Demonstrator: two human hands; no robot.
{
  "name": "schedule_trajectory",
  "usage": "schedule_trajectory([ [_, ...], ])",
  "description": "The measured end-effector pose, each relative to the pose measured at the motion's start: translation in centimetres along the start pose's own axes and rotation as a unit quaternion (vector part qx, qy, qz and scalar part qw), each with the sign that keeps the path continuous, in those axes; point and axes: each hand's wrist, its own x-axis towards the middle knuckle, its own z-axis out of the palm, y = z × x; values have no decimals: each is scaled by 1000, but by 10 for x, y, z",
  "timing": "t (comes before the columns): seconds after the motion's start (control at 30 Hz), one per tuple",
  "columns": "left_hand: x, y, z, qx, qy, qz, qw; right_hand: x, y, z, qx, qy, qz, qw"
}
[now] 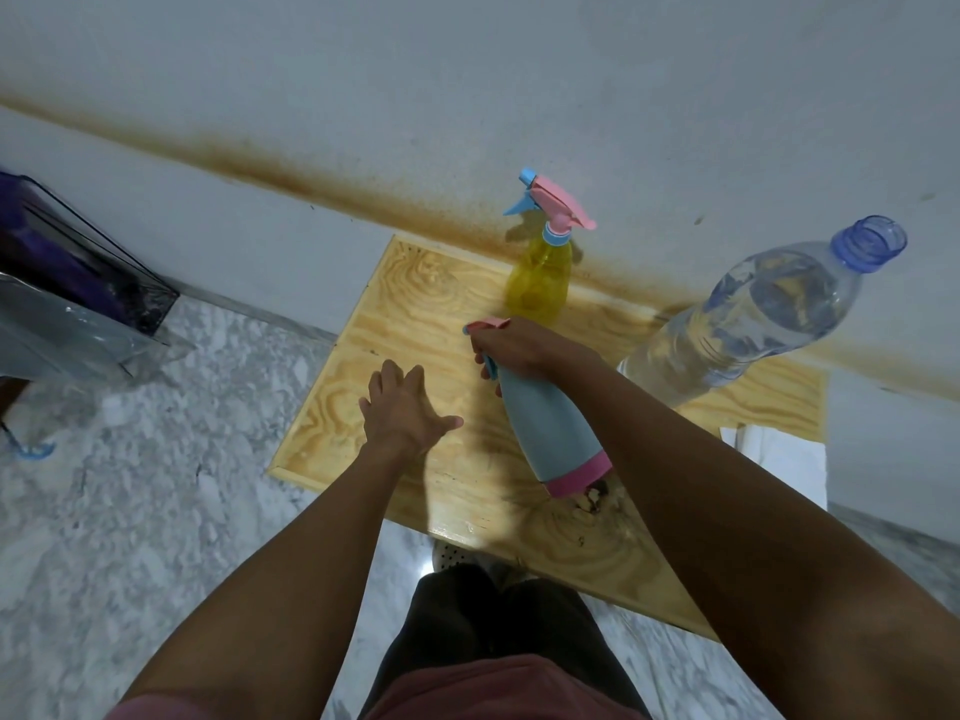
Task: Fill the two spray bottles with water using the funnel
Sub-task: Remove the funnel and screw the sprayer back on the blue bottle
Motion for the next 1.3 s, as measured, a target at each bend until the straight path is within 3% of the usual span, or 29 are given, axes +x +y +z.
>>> schedule_trajectory([
  [1.3, 2, 1, -1, 16, -12, 1, 1000, 13, 18, 8, -29, 32, -18, 999],
])
